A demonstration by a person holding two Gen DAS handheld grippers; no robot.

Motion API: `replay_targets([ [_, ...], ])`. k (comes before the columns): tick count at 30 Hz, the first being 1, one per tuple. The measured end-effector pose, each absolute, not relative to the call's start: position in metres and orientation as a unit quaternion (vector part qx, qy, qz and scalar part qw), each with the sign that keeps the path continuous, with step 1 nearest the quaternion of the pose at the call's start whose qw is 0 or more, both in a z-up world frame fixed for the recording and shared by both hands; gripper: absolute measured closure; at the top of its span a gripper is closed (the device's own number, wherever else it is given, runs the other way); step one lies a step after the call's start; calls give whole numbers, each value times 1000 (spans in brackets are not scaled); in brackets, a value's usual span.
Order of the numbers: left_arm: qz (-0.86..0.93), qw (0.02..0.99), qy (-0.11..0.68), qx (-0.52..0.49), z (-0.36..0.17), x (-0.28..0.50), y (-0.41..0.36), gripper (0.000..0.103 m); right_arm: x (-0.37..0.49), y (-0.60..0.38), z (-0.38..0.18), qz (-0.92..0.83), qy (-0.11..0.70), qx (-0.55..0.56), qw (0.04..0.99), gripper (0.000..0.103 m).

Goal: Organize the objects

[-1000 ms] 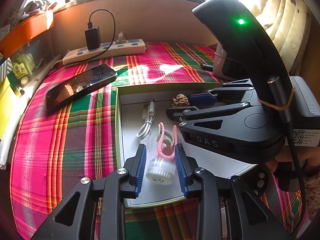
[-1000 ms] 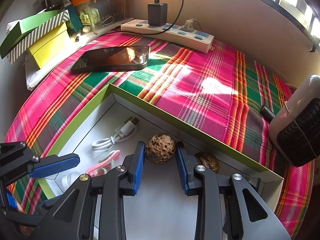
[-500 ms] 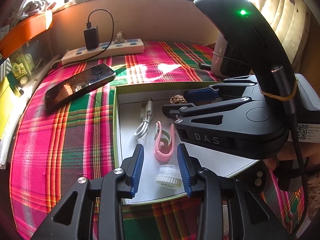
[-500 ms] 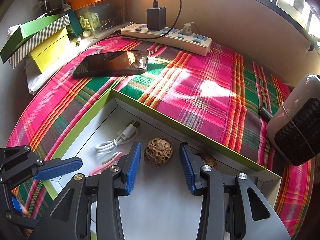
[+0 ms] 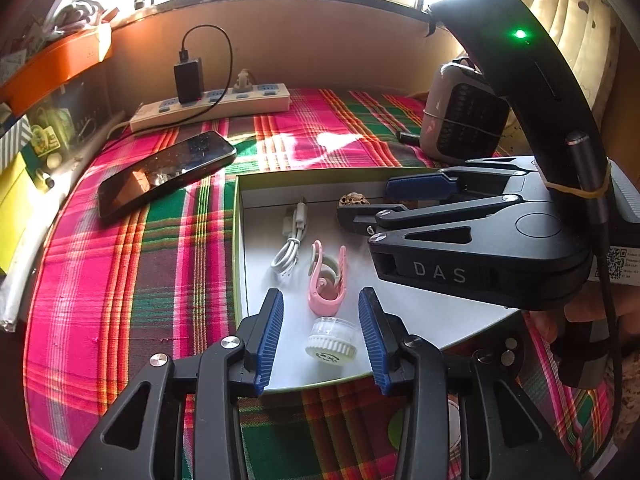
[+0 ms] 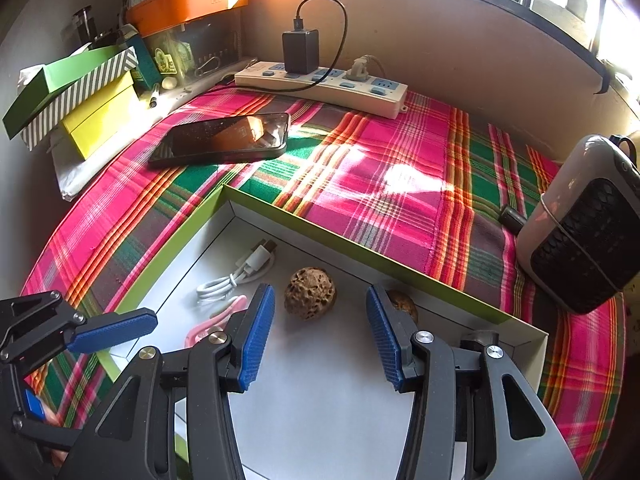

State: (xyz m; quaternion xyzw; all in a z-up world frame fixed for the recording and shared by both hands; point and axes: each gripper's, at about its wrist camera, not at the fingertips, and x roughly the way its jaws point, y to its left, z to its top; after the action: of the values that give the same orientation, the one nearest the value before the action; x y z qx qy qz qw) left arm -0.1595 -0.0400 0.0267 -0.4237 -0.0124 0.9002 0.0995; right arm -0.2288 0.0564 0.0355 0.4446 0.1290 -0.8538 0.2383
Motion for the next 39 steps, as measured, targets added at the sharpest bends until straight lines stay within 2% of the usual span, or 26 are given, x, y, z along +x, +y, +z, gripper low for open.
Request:
replay_targets([
  [22,912,114,-1,-394,49,-108,-39,65,-151,96,71,-891,81,403,190,54],
  [31,904,158,-14,-397,46,-89,-40,65,-111,120,69,-904,57,397,147,54],
  [39,890,211,-2,-404,39,-81,-25,59,-82,142,61,-913,33,394,102,54],
])
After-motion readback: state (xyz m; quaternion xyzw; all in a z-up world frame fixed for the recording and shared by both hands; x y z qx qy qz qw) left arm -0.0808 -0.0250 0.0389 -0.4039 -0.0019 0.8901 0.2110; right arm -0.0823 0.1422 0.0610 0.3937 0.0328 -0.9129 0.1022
